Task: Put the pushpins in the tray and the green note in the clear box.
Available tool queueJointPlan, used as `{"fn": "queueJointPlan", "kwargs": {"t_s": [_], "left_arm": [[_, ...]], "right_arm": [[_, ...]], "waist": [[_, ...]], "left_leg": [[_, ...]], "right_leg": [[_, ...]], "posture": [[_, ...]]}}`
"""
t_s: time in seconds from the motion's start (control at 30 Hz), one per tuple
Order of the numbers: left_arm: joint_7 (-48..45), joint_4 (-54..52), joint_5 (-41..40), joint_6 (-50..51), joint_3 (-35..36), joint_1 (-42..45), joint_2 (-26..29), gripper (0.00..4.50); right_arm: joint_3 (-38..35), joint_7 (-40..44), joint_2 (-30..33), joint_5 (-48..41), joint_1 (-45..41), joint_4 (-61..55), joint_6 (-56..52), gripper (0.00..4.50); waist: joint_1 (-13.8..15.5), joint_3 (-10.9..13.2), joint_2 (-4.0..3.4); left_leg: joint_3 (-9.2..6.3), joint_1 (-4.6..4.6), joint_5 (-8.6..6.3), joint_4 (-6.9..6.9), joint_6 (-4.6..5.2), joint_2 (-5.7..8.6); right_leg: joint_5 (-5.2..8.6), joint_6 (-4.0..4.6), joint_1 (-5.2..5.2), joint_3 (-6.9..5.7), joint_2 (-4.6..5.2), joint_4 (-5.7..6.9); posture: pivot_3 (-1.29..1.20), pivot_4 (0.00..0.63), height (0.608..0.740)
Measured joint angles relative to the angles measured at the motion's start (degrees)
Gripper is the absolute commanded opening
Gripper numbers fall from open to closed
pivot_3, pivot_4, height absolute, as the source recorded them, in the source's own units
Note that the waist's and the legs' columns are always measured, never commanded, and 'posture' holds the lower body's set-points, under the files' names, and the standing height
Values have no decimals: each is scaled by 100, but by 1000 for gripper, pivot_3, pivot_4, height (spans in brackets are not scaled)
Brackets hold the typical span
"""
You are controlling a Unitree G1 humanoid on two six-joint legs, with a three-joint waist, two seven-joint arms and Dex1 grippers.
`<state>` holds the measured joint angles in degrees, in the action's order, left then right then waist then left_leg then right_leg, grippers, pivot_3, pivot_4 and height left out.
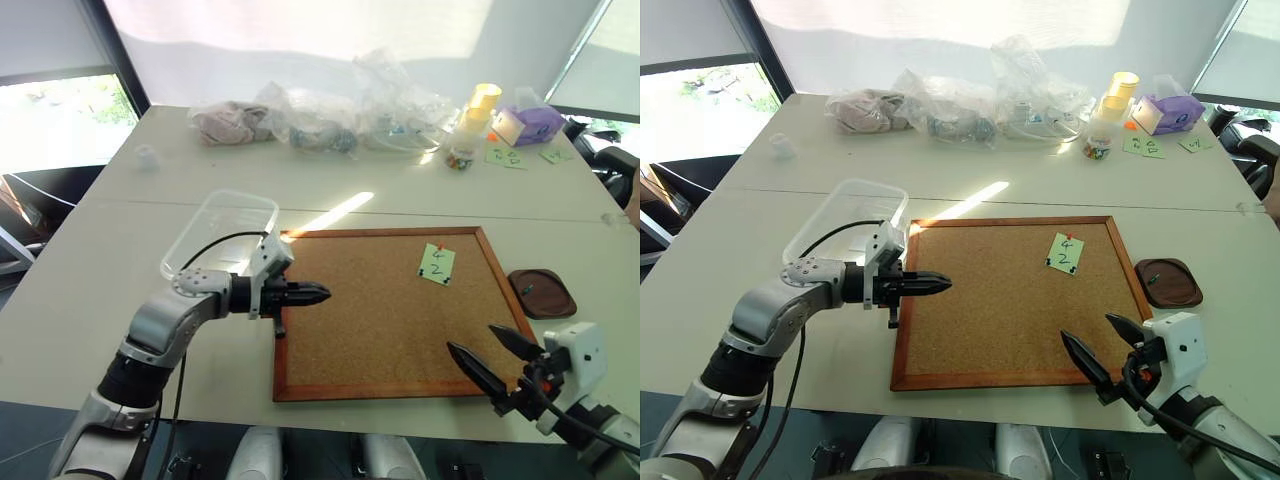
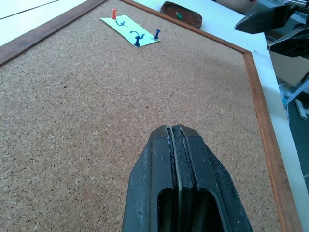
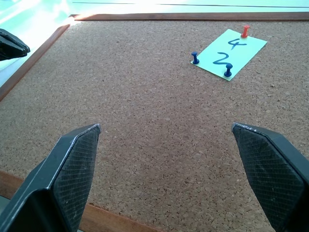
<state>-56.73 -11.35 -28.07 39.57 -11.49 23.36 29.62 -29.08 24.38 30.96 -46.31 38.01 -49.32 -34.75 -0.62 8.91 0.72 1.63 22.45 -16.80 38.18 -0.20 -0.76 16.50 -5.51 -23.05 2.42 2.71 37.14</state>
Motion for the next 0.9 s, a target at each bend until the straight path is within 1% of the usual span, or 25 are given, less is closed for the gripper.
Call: {"fn": "queueJointPlan", "kwargs": {"t_s": [0.27,0.7,0.9], "left_arm": [[-35,0,7,-4,-4,214,7,35],[-58,22,51,-35,-98,218,-35,35],[-205,574,318,-409,-208,648,-153,35]], "right_arm": [[9,-49,0,6,-32,0,-30,4500],[8,-148,21,36,-166,1,-155,4500],[-39,-428,-7,-160,-351,11,-288,4500]], "waist": [[0,0,0],[0,1,1],[2,1,2]], "left_leg": [[0,0,0,0,0,0],[0,0,0,0,0,0],[1,1,0,0,0,4]], "right_leg": [[0,0,0,0,-1,-1],[-1,-1,0,0,-2,0],[-1,-1,0,0,-10,-1]], "posture": [[0,150,740],[0,150,740],[0,150,740]]}}
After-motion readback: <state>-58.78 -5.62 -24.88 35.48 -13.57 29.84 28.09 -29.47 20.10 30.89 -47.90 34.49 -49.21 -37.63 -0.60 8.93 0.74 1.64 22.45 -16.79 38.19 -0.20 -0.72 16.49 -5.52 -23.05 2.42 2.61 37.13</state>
